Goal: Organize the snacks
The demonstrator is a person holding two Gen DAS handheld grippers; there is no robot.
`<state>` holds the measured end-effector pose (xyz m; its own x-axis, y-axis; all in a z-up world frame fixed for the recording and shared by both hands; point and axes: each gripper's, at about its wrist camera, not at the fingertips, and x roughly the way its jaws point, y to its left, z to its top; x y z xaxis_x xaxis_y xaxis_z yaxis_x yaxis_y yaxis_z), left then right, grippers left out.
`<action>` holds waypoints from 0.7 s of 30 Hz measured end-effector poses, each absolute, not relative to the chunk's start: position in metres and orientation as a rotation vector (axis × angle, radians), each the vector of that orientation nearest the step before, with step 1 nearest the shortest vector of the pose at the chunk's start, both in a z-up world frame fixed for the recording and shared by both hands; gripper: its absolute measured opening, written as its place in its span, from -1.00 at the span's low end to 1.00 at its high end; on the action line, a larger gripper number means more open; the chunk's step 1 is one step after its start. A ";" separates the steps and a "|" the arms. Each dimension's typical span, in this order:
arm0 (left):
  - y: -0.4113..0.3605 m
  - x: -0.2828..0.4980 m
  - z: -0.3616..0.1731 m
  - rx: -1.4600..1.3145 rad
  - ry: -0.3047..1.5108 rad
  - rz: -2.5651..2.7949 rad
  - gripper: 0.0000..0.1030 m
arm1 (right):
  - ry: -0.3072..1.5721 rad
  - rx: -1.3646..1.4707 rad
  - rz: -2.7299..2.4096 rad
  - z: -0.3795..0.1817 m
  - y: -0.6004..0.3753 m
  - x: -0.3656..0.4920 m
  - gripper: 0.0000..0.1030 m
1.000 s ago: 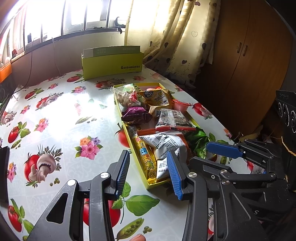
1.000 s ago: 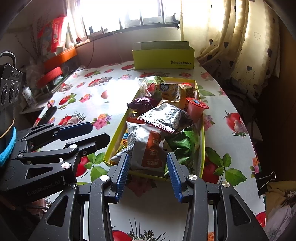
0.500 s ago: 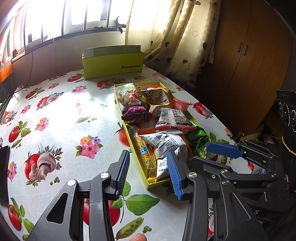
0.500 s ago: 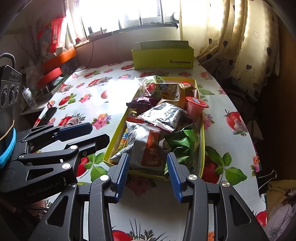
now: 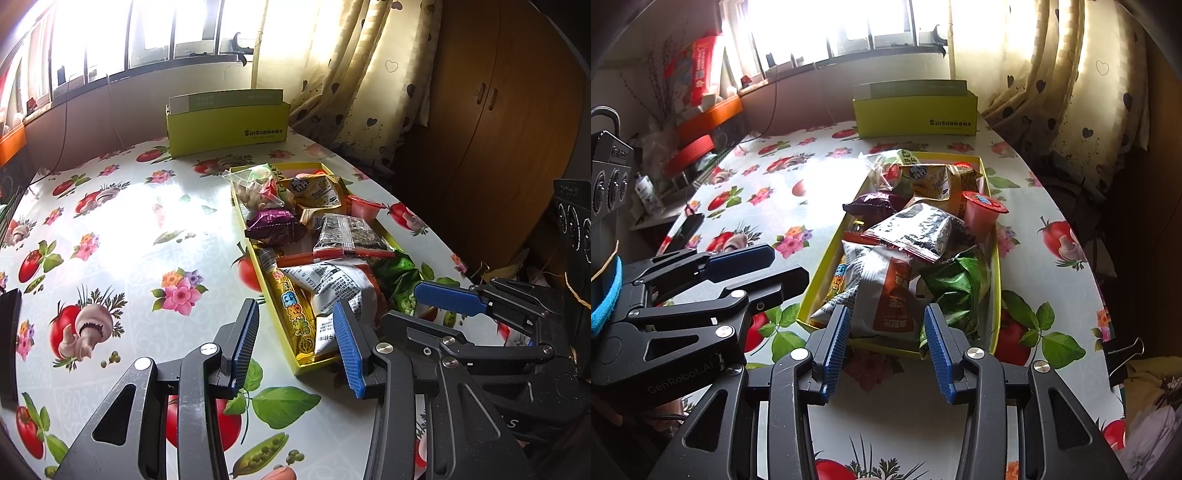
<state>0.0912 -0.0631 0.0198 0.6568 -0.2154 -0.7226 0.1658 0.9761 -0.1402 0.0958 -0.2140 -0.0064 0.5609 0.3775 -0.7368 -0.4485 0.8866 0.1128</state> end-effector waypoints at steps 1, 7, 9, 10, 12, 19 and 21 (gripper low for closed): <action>-0.063 0.091 0.020 -0.065 0.827 -0.216 -0.16 | 0.845 -0.091 0.487 -0.007 -0.214 0.096 -0.21; -0.062 0.091 0.020 -0.063 0.825 -0.213 -0.16 | 0.846 -0.089 0.489 -0.007 -0.214 0.096 -0.21; -0.062 0.091 0.020 -0.061 0.825 -0.210 -0.16 | 0.846 -0.091 0.489 -0.007 -0.214 0.096 -0.21; -0.062 0.091 0.020 -0.061 0.825 -0.210 -0.16 | 0.846 -0.090 0.490 -0.007 -0.213 0.096 -0.21; -0.062 0.091 0.020 -0.061 0.825 -0.209 -0.16 | 0.846 -0.089 0.489 -0.007 -0.214 0.095 -0.21; -0.063 0.090 0.020 -0.059 0.825 -0.208 -0.16 | 0.845 -0.089 0.490 -0.007 -0.215 0.096 -0.21; -0.064 0.090 0.020 -0.057 0.825 -0.207 -0.16 | 0.845 -0.089 0.490 -0.007 -0.216 0.096 -0.21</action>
